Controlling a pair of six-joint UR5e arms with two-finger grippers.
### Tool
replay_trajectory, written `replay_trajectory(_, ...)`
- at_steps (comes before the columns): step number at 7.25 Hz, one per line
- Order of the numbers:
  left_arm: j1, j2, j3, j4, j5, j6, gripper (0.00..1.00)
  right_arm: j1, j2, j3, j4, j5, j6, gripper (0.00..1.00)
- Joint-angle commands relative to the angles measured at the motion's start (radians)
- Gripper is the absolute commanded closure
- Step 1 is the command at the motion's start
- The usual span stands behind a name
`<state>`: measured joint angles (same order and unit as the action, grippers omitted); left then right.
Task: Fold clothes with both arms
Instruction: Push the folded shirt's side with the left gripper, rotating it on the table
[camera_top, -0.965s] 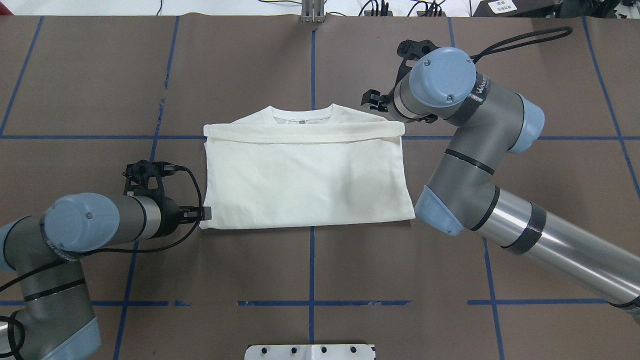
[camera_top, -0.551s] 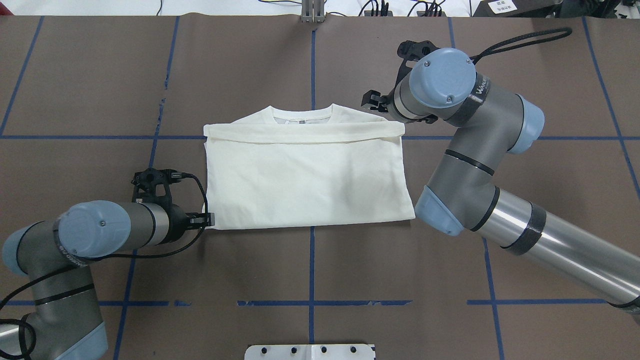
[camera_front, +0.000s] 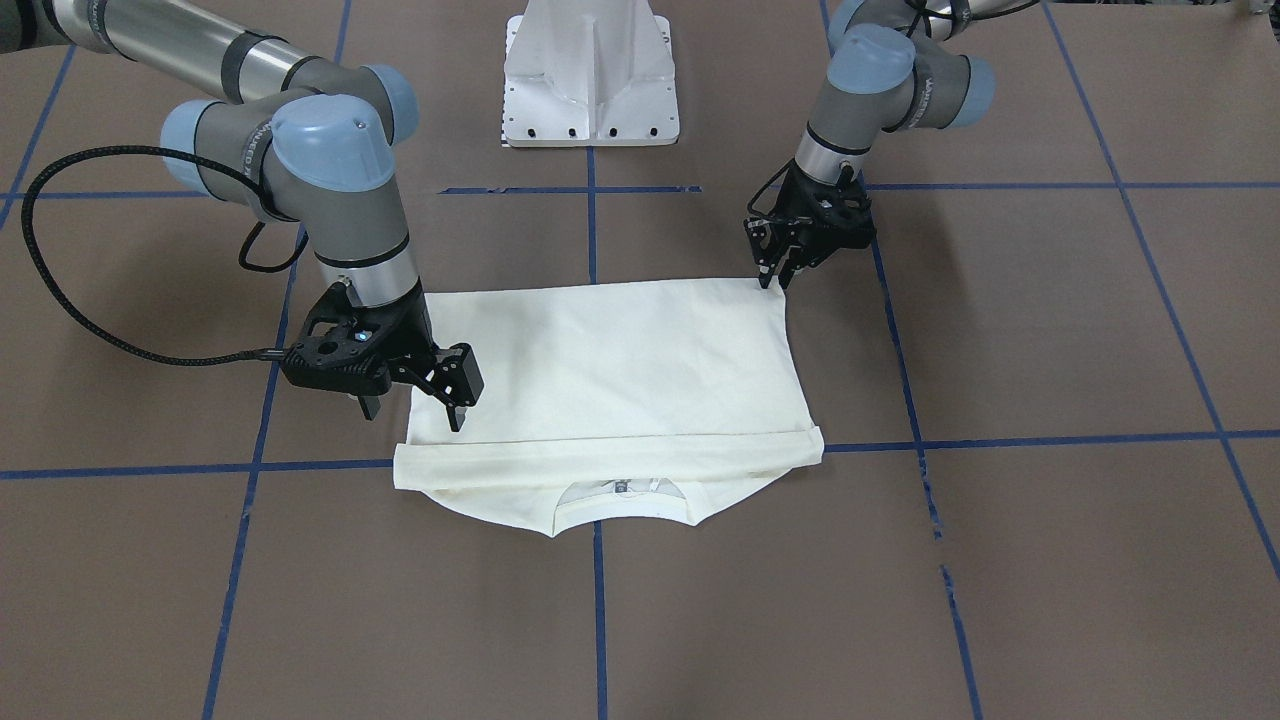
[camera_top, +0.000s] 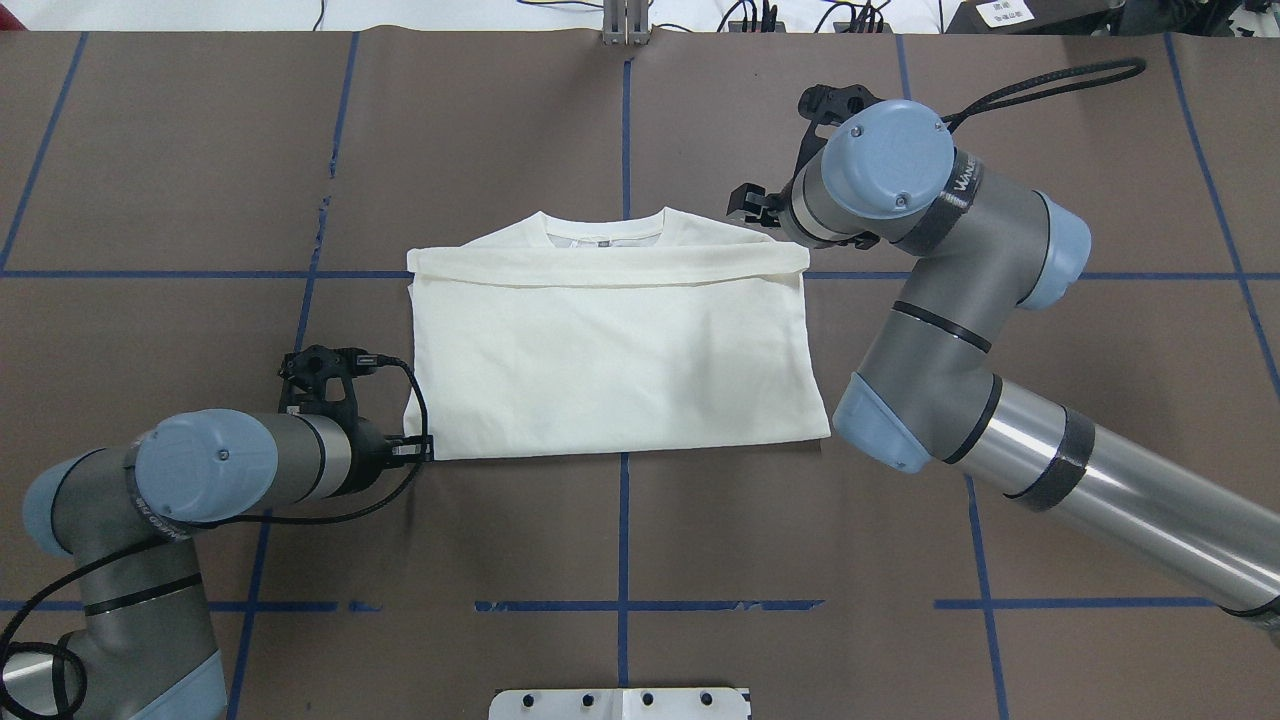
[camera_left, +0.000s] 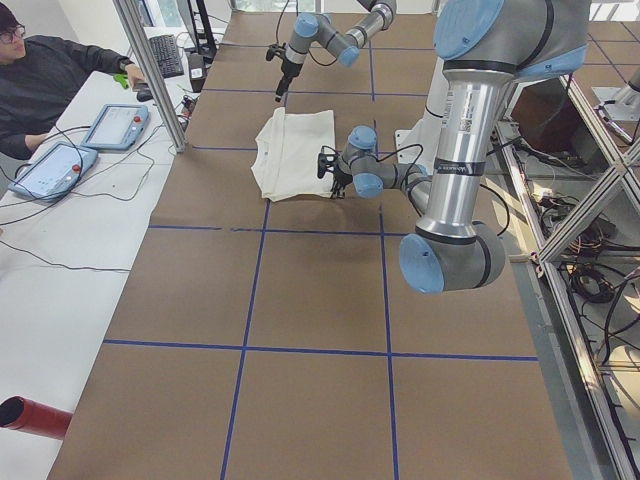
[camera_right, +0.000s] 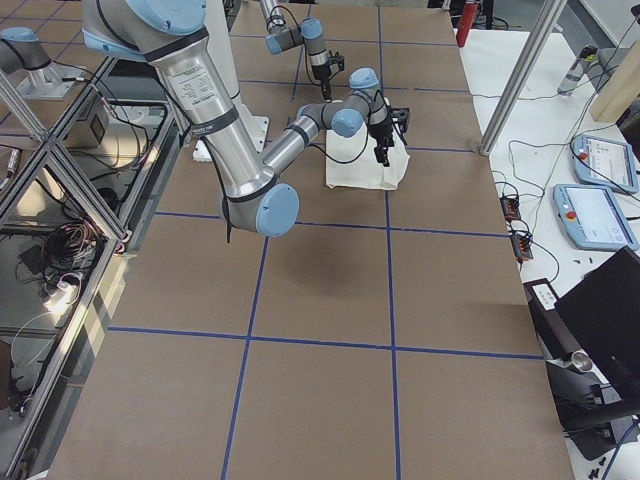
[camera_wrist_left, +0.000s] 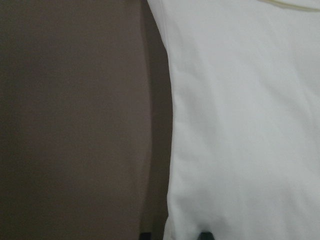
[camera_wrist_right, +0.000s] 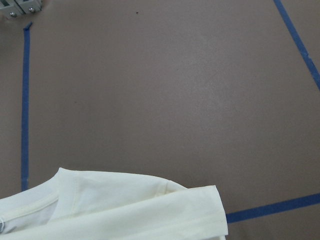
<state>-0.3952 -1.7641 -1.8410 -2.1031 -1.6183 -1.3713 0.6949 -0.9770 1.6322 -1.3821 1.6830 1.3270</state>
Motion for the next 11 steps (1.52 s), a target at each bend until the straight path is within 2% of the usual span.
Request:
replay_trajectory(1,0.001,-0.002,-0.001,0.0,0.0,0.0,0.96,-0.002,0.0,-0.002,0.0,0.0,0.0,0.0)
replay_trajectory(2,0.001,0.001,-0.001,0.0,0.001,0.001,1.0,-0.002,0.0,-0.002,0.0,0.0,0.0,0.0)
replay_trajectory(5,-0.017,0.015,-0.023,0.0,0.001,0.068,1.0,-0.002,0.0,-0.005,0.0,-0.002,0.0,0.0)
replay_trajectory(7,-0.144,0.012,0.009,0.002,0.0,0.249,1.0,-0.002,0.0,-0.005,0.0,-0.002,0.0,0.0)
replay_trajectory(9,-0.305,-0.041,0.156,-0.003,-0.005,0.419,1.0,-0.003,0.003,-0.005,0.0,-0.003,0.0,0.0)
replay_trajectory(11,-0.43,-0.278,0.46,-0.018,-0.005,0.514,1.0,-0.005,0.007,-0.003,0.002,-0.003,0.001,0.0)
